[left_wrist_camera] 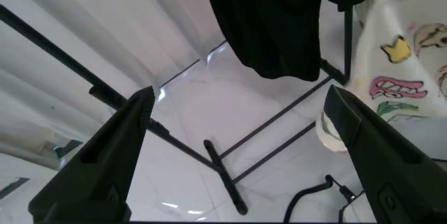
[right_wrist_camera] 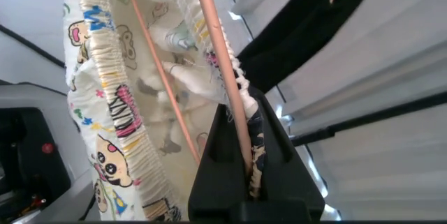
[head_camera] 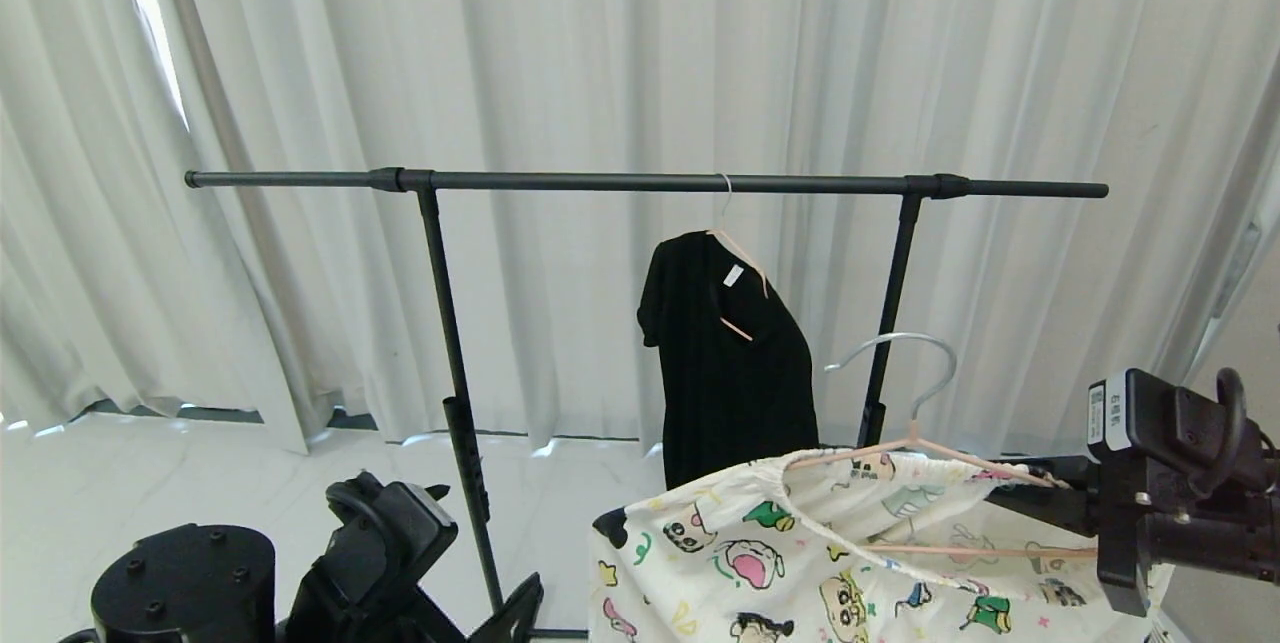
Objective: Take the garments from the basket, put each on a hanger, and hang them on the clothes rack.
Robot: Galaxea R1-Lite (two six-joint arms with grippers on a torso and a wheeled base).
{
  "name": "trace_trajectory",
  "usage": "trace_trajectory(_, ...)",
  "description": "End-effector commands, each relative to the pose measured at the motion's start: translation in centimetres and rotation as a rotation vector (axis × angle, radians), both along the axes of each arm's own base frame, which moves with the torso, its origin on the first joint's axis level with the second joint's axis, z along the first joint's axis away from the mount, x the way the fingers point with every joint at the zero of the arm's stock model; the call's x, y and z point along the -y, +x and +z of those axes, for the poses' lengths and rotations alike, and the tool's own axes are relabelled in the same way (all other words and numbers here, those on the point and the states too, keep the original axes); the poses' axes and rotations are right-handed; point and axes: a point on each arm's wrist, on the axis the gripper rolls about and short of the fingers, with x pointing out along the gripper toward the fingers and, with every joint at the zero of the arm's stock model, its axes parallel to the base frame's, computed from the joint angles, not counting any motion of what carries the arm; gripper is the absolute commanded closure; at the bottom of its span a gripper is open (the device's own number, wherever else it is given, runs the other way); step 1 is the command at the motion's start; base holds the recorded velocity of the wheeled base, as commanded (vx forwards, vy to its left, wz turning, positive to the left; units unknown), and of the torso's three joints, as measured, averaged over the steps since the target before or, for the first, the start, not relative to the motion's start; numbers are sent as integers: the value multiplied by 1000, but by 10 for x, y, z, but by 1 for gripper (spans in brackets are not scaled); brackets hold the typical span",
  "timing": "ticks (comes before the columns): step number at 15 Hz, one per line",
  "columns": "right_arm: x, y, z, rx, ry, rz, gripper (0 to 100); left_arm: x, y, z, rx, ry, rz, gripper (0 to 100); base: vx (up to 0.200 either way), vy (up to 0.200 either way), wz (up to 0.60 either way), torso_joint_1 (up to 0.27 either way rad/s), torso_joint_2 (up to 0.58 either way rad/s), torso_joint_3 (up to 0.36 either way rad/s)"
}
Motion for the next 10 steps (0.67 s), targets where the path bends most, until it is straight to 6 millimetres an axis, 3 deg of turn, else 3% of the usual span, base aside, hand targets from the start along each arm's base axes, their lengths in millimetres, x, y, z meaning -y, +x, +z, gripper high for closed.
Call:
trace_trajectory(1, 8, 2, 0, 2, -2, -44, 100, 7, -8, 6, 38, -10, -57, 0, 0, 0, 0, 0, 0, 0)
trace_trajectory(6, 33, -9, -5, -79, -33, -176, 100, 0, -14, 17, 78, -39, 8, 0, 0, 0, 0, 0, 0, 0)
trace_trajectory(10, 45, -11, -7, -107, -56, -268, 100, -21, 9, 47, 127, -93, 200, 0, 0, 0, 0, 0, 0, 0)
